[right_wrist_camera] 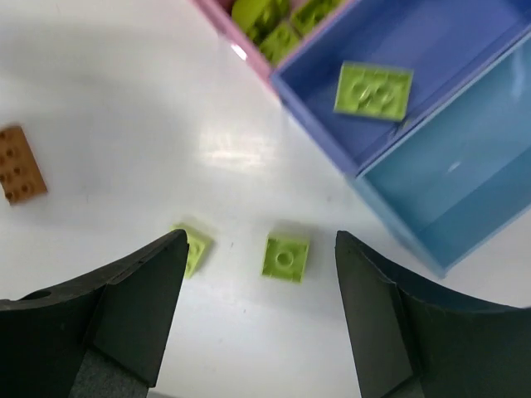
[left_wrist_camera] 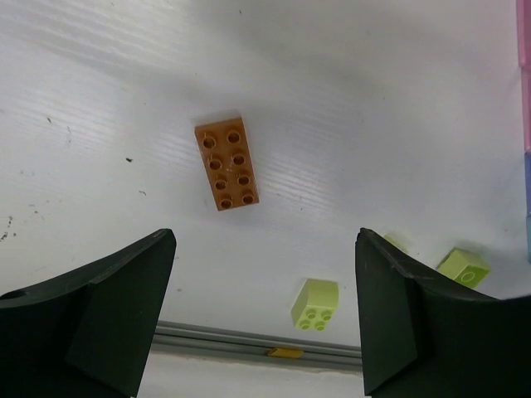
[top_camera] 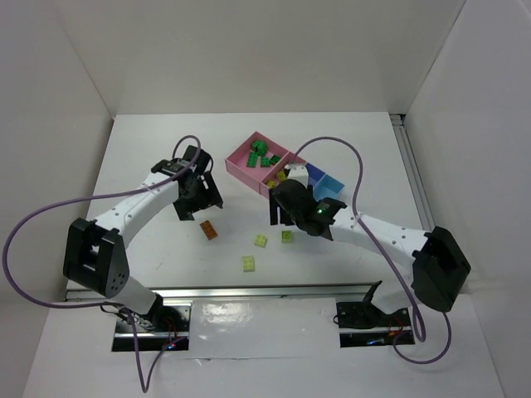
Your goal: Sort the legos into containers by color
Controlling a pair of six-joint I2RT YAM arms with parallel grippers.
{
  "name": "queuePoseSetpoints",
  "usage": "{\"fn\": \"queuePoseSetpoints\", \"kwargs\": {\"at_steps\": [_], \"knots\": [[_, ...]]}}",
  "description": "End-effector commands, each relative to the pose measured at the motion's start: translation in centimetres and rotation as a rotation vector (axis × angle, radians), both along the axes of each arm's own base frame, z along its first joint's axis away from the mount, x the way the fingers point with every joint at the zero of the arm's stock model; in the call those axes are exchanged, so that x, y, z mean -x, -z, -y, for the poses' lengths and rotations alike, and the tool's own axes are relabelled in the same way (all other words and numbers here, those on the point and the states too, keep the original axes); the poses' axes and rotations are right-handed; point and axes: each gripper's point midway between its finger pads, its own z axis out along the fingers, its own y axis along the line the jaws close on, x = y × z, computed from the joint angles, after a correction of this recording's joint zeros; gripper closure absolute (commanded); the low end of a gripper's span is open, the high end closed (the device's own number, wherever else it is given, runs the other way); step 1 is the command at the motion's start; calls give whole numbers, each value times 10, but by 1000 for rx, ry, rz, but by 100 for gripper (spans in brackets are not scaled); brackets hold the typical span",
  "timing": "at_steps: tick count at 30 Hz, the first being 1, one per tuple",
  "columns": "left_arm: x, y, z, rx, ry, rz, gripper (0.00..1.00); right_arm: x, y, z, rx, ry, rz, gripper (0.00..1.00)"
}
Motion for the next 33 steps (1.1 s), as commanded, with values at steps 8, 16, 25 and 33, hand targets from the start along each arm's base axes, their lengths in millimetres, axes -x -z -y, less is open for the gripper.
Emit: {"fn": "queuePoseSetpoints", "kwargs": {"at_steps": [8, 16, 25, 33], "knots": [[-2, 0, -11, -30, -38, -11, 9, 46, 78, 2, -22, 13, -231, 20], [3, 13, -13, -40, -48, -45, 8, 29, 94, -7, 31, 13, -216, 26], [8, 19, -15, -48, -48, -61, 8, 4, 39, -20, -21, 19, -87, 70], [10, 21, -18, -61, -51, -66, 8, -37, -13, 8, 19, 125, 57, 70]]}}
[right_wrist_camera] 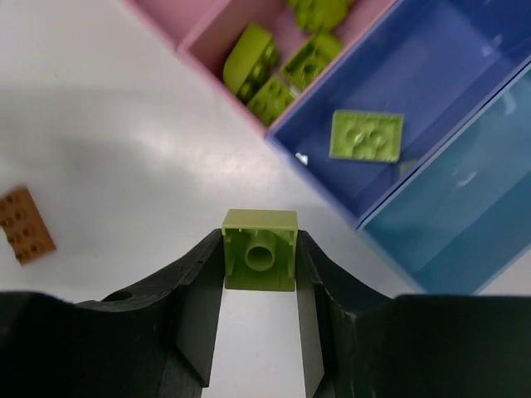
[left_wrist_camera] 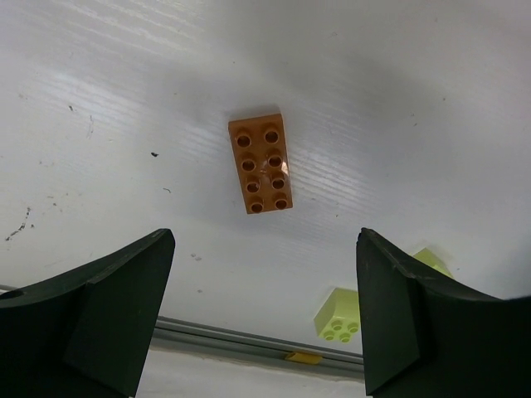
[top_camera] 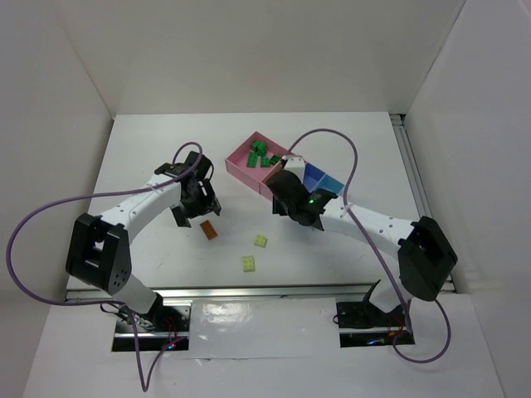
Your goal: Sort the legos into containers by color
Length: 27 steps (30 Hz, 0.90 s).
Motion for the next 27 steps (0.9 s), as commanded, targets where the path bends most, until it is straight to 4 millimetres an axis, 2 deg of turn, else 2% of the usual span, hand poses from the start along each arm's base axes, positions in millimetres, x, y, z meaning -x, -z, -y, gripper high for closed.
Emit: {"fn": "queuePoseSetpoints", "kwargs": {"at_steps": [1, 5, 6, 7, 9, 10, 12, 14, 15, 16, 17, 19, 20, 21, 22, 24, 27], "knots": [[1, 1, -3, -15, -21, -4, 8, -36, -29, 27, 36, 105, 87, 68], [1, -2, -3, -11, -21, 5, 8, -68, -23, 38, 43, 142, 83, 68], [1, -2, -3, -11, -21, 5, 8, -72, -13, 39, 50, 146, 64, 68], [1, -2, -3, -11, -21, 5, 8, -78, -15, 39, 37, 150, 63, 67], [1, -4, -3, -8, -21, 14, 8, -88, -11, 41, 33, 154, 54, 48], [1, -4, -3, -8, -21, 14, 8, -93, -21, 38, 17, 155, 73, 40], [1, -7, -3, -5, -21, 22, 8, -93, -24, 37, 30, 131, 72, 26], [-2, -9, -4, -11, -24, 34, 8, -90, -33, 33, 24, 104, 88, 26], [0, -9, -5, -14, -24, 26, 8, -86, -34, 31, 22, 95, 90, 26], [-4, -12, -5, -20, -27, 39, 8, -82, -45, 28, 5, 85, 110, 26], [-2, -12, -6, -23, -27, 31, 8, -72, -37, 27, 20, 69, 91, 27], [-3, -12, -12, -35, -33, 33, 8, -48, -38, 5, -13, -22, 81, 27], [-4, -12, -15, -35, -45, 33, 8, -33, -23, 1, 1, -67, 52, 27], [-4, -12, -15, -38, -36, 33, 8, -15, -16, -20, -18, -160, 29, 26], [-6, -15, -20, -34, -52, 42, 8, -4, -8, -27, -21, -199, 4, 24], [-9, -17, -23, -35, -54, 50, 8, 17, 9, -43, -10, -273, -43, 17], [-12, -20, -34, -44, -80, 60, 8, 43, 43, -50, 27, -284, -160, 12]]}}
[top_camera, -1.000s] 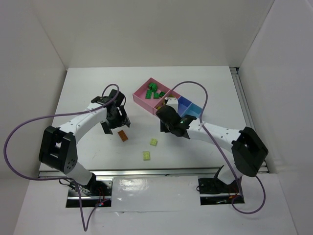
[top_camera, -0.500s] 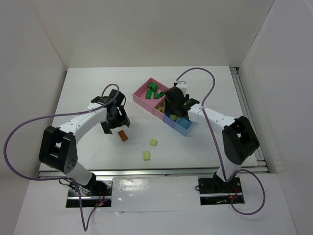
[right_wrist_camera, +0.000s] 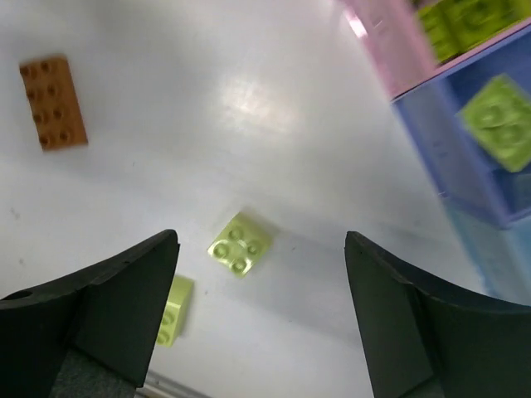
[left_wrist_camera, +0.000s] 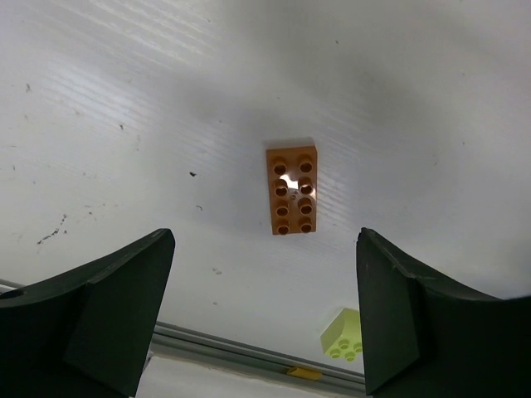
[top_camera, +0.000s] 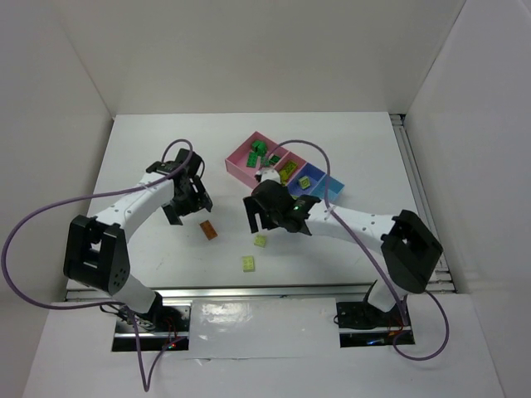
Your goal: Sort the legos into containers by color
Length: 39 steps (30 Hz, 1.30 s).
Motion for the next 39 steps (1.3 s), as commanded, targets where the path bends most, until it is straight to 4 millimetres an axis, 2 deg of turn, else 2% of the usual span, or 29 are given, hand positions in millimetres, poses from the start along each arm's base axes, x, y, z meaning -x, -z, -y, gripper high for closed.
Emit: {"fn": "queuePoseSetpoints", "kwargs": {"at_steps": [1, 2, 4, 5, 6, 8, 9, 11, 19, 24, 26, 27, 29, 33, 34, 35, 37, 39], "knots": [[-6, -18, -11, -13, -19, 51, 8, 20, 28, -11, 11, -24, -106, 11], [-6, -18, -11, -13, -19, 51, 8, 26, 39, -12, 34, -27, -132, 11], [-5, -19, -15, -13, -29, 52, 8, 29, 40, -22, 5, -57, -141, 9], [-5, -19, -15, -13, -29, 52, 8, 35, 51, -25, 17, -65, -169, 9], [-5, -19, -15, -13, -29, 52, 8, 32, 50, -30, 8, -66, -162, 9], [-2, -16, -16, -18, -21, 43, 8, 33, 59, -32, 26, -70, -187, 9], [-2, -16, -16, -18, -21, 43, 8, 34, 70, -31, 53, -68, -208, 9], [-2, -16, -16, -18, -21, 43, 8, 37, 79, -32, 84, -75, -230, 14], [1, -13, -13, -2, -15, 29, 9, 40, 82, -27, 161, -46, -226, 33], [-1, -16, -13, 3, -15, 46, 9, 40, 77, -22, 187, -25, -206, 35], [-1, -16, -13, 3, -15, 46, 9, 38, 77, -21, 188, -10, -199, 41], [-1, -16, -13, 3, -15, 46, 9, 39, 76, -22, 194, -14, -192, 50], [-1, -16, -13, 3, -15, 46, 9, 34, 69, -23, 187, -3, -165, 58], [-1, -16, -13, 3, -15, 46, 9, 23, 52, -22, 192, 20, -102, 63], [-1, -16, -13, 3, -15, 46, 9, 18, 39, -22, 184, 24, -73, 63], [-1, -18, -13, 5, -15, 55, 9, 13, 35, -18, 182, 42, -59, 63], [-1, -18, -13, 5, -15, 55, 9, -4, 11, -12, 167, 76, 0, 63], [-1, -18, -13, 5, -15, 55, 9, -23, -4, 1, 156, 129, 34, 63]]}}
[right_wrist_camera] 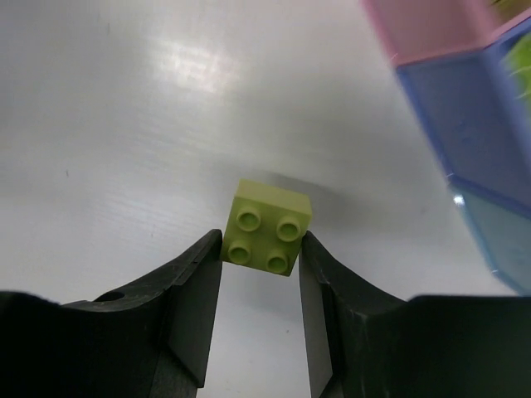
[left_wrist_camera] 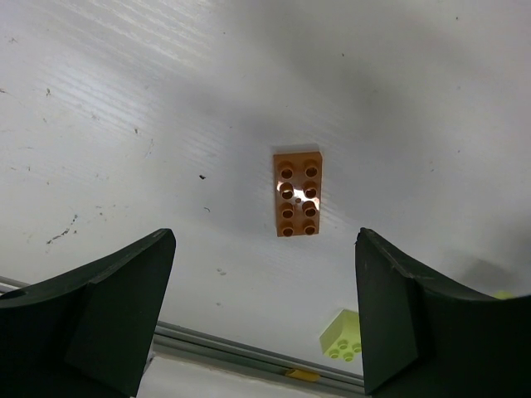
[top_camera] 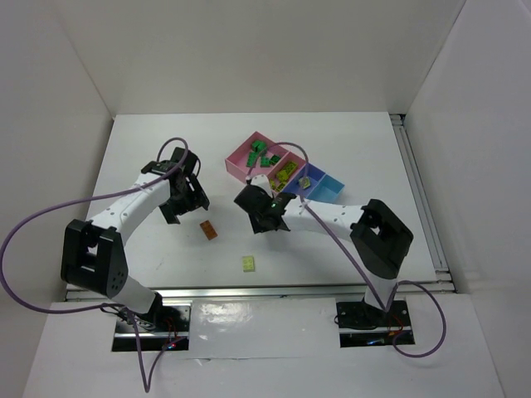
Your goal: Sort the legos into containers by color
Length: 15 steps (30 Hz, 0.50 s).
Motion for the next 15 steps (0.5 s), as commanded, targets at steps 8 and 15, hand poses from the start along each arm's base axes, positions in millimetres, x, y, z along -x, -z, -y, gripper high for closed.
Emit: {"fn": "queuePoseSetpoints", "kwargs": {"at_steps": [8, 15], "knots": [[1, -11, -2, 3, 24, 32, 9, -104, -86, 71, -61, 241, 220, 62], [-12, -23, -3, -2, 29, 69, 9, -139, -81, 93, -62, 304, 202, 33]]}}
